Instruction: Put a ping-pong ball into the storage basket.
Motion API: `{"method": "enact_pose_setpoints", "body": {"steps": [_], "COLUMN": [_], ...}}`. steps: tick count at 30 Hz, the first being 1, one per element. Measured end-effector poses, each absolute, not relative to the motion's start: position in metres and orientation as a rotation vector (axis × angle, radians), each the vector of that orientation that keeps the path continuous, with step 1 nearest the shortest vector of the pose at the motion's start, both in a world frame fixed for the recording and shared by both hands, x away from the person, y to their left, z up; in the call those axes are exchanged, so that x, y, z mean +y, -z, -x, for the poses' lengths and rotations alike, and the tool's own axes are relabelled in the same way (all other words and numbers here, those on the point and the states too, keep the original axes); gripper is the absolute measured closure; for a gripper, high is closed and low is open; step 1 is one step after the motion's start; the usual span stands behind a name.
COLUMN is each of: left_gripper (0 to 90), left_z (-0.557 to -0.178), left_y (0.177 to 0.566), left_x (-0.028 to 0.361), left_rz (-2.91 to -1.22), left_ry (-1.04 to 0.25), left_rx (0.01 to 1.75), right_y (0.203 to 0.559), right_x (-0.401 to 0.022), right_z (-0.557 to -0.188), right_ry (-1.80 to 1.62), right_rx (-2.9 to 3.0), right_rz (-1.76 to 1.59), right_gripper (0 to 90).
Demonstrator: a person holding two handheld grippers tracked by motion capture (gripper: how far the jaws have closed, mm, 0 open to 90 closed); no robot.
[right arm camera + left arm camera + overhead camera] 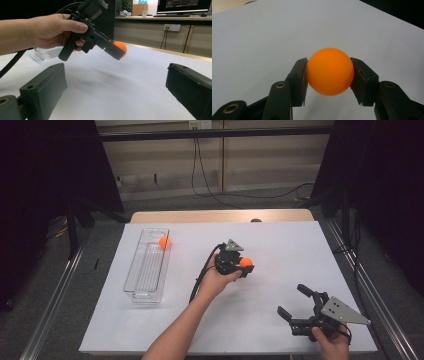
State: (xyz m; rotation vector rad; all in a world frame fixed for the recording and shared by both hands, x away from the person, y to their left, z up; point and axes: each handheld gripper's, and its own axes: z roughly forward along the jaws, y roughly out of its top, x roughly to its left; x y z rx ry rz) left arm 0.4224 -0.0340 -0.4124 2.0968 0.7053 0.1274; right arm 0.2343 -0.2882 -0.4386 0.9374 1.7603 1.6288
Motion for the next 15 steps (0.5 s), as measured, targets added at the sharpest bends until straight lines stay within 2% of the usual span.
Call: {"method": "enact_pose_setpoints", "body": {"steps": [15], "left_gripper": [51.0], "left_z": [-0.424], "left_y": [0.411], "left_x": [-0.023], "left_rz": [-2.092], "left_ry": [-0.136], "left_rx": [0.726], "right_y": [0.438], "right_x": [-0.288], "right_z": [-0.234], "right_ry": [-1.629], "right_rx": [1.761], "right_rz": [-0.937], "right_gripper": [2.4]}}
